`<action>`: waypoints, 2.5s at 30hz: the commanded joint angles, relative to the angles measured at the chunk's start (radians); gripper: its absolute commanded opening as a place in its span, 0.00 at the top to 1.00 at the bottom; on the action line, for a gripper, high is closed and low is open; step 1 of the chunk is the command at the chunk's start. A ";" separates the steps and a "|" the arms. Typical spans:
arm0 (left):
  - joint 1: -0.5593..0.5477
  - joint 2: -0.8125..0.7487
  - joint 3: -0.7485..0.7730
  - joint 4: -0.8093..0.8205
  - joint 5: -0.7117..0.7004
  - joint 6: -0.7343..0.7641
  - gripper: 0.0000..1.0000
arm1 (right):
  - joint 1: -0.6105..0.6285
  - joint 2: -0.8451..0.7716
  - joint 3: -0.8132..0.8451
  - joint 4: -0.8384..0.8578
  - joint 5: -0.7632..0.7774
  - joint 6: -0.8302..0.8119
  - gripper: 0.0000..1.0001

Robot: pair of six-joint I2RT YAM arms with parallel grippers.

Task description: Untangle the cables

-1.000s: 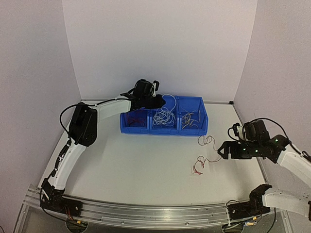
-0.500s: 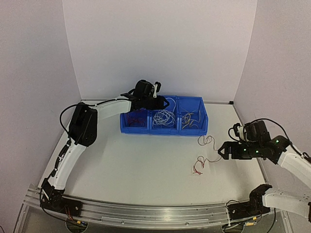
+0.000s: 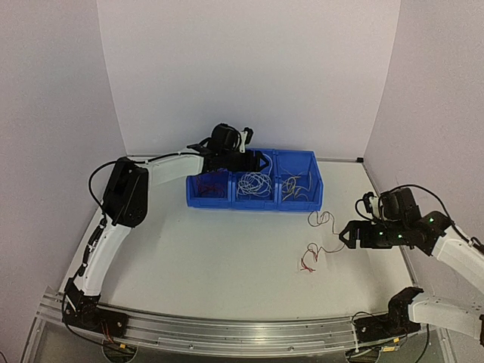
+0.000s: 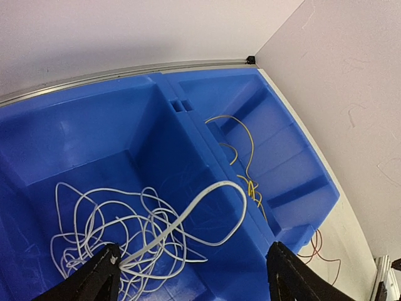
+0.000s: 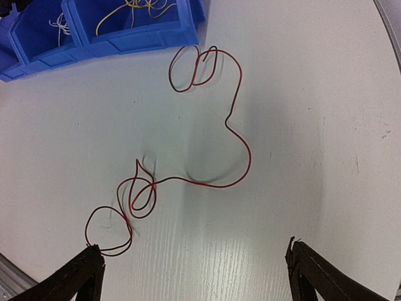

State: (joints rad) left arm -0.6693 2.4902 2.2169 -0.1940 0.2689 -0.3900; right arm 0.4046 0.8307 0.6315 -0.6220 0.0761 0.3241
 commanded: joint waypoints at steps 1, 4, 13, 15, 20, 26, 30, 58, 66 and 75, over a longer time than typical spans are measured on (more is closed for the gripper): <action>-0.011 -0.106 0.006 -0.017 -0.043 0.028 0.13 | 0.004 0.006 0.004 -0.001 0.005 0.012 0.02; -0.023 -0.127 0.001 -0.023 -0.083 0.045 0.04 | 0.005 0.006 0.004 0.000 0.005 0.013 0.02; -0.058 -0.197 0.002 -0.072 -0.266 0.068 0.00 | 0.005 0.009 0.014 -0.001 0.006 0.006 0.02; -0.066 -0.218 0.008 -0.094 -0.304 0.070 0.00 | 0.004 0.011 0.018 -0.001 0.004 0.006 0.02; -0.096 -0.299 -0.029 -0.124 -0.368 0.083 0.00 | 0.004 0.021 0.030 0.000 0.000 0.008 0.02; -0.141 -0.487 -0.278 -0.107 -0.398 0.040 0.00 | 0.004 0.056 0.038 -0.002 0.044 0.055 0.02; -0.197 -0.639 -0.527 -0.042 -0.424 0.004 0.00 | 0.004 0.108 0.051 -0.002 0.041 0.075 0.02; -0.430 -0.881 -1.193 0.107 -0.440 -0.381 0.00 | 0.100 0.709 0.235 0.166 -0.177 0.226 0.34; -0.434 -1.002 -1.307 0.105 -0.493 -0.443 0.00 | 0.111 0.789 0.343 0.174 -0.239 0.135 1.00; -0.434 -1.120 -1.377 0.218 -0.469 -0.277 0.00 | 0.128 0.576 0.443 0.175 -0.693 -0.023 1.00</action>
State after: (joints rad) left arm -1.0988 1.4511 0.8651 -0.0943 -0.2129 -0.7846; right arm 0.5152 1.5421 0.9993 -0.4641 -0.3511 0.3846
